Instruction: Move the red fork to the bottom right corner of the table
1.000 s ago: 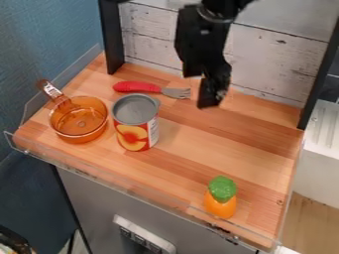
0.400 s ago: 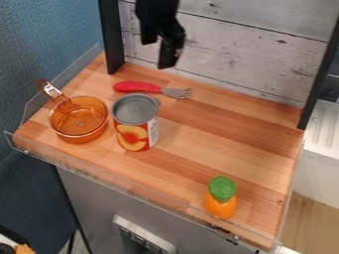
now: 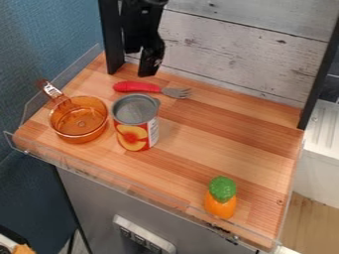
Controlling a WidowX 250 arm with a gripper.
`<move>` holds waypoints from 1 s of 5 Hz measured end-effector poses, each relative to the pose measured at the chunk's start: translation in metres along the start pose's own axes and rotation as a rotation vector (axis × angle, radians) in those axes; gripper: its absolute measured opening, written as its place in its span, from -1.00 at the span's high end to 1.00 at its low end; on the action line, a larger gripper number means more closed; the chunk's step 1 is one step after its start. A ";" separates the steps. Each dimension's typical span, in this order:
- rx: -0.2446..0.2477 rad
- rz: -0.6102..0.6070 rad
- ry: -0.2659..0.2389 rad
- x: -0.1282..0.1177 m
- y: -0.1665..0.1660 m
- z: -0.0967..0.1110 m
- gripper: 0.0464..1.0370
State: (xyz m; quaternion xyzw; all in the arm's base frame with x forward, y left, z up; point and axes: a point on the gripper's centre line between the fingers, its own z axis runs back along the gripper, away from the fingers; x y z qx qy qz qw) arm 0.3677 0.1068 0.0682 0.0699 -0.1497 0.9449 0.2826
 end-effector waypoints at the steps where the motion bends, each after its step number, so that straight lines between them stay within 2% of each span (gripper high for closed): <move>1: -0.007 -0.044 -0.017 -0.005 -0.005 -0.013 -0.93; 2: 0.022 -0.124 -0.035 -0.011 -0.005 -0.031 -0.93; 3: 0.076 -0.188 -0.048 -0.013 -0.005 -0.043 -0.93; 4: 0.096 -0.235 -0.018 -0.017 -0.002 -0.045 -0.93; 5: 0.133 -0.265 0.034 -0.015 -0.005 -0.048 -0.93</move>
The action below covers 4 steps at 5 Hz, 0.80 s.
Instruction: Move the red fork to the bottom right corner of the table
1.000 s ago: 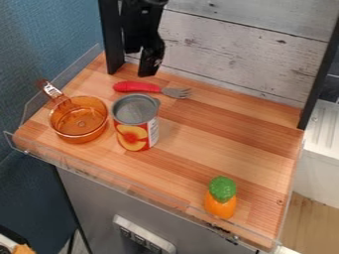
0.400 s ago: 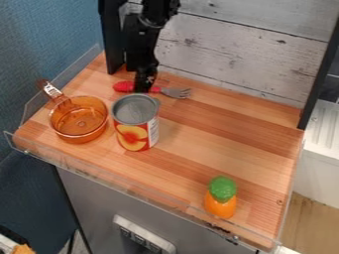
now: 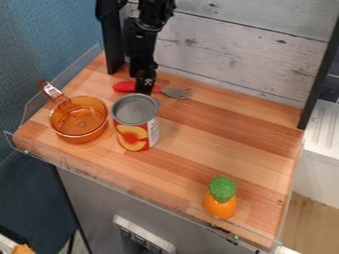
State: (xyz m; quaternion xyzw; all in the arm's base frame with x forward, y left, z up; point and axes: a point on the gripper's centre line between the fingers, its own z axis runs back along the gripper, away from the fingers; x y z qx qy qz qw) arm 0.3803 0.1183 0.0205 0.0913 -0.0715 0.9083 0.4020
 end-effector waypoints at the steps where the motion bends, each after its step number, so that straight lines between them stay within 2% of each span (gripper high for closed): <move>1: 0.007 -0.036 0.055 -0.003 0.001 -0.008 -0.93; 3: 0.012 -0.027 0.137 -0.004 -0.005 -0.018 -0.86; 4: 0.006 0.011 0.182 -0.003 -0.003 -0.023 -0.30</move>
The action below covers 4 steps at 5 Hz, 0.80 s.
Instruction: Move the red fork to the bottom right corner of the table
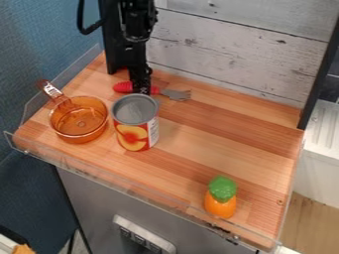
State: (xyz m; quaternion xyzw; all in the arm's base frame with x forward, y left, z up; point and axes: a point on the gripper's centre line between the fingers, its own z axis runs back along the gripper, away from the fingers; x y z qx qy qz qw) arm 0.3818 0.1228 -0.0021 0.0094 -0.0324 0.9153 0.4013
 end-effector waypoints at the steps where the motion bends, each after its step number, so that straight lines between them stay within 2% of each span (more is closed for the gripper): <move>1: -0.010 0.025 -0.006 0.003 -0.001 0.000 0.21; 2: -0.013 0.036 -0.004 0.003 0.001 0.001 0.27; 3: -0.036 0.062 -0.036 0.009 0.000 0.007 0.27; 4: -0.125 0.055 -0.015 0.006 0.001 0.038 0.27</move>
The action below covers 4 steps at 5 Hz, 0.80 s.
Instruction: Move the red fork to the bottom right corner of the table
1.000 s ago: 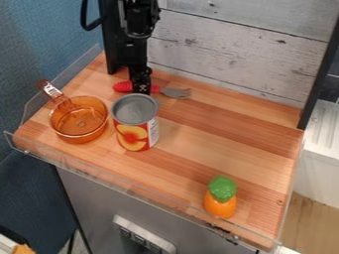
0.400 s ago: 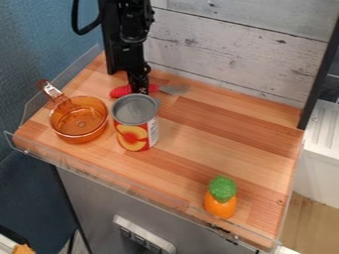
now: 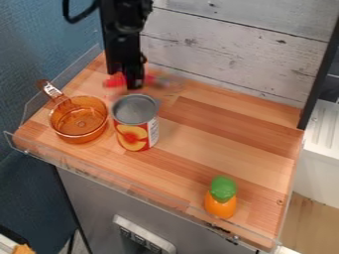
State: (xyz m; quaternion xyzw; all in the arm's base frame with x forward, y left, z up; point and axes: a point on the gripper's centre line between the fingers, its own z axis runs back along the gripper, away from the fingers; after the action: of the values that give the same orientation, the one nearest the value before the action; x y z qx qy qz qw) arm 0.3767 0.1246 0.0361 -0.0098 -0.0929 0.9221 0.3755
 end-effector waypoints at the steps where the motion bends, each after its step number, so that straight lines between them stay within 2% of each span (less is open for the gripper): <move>1: -0.040 0.002 0.026 -0.003 0.001 0.023 0.27; 2: -0.050 0.005 0.051 -0.001 0.010 0.053 0.27; 3: -0.044 0.040 0.042 -0.011 0.046 0.075 0.27; 4: 0.003 0.063 0.082 -0.016 0.081 0.085 0.27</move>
State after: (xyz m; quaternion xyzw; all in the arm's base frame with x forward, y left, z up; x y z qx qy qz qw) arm 0.3246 0.0427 0.1041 -0.0500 -0.0756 0.9324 0.3499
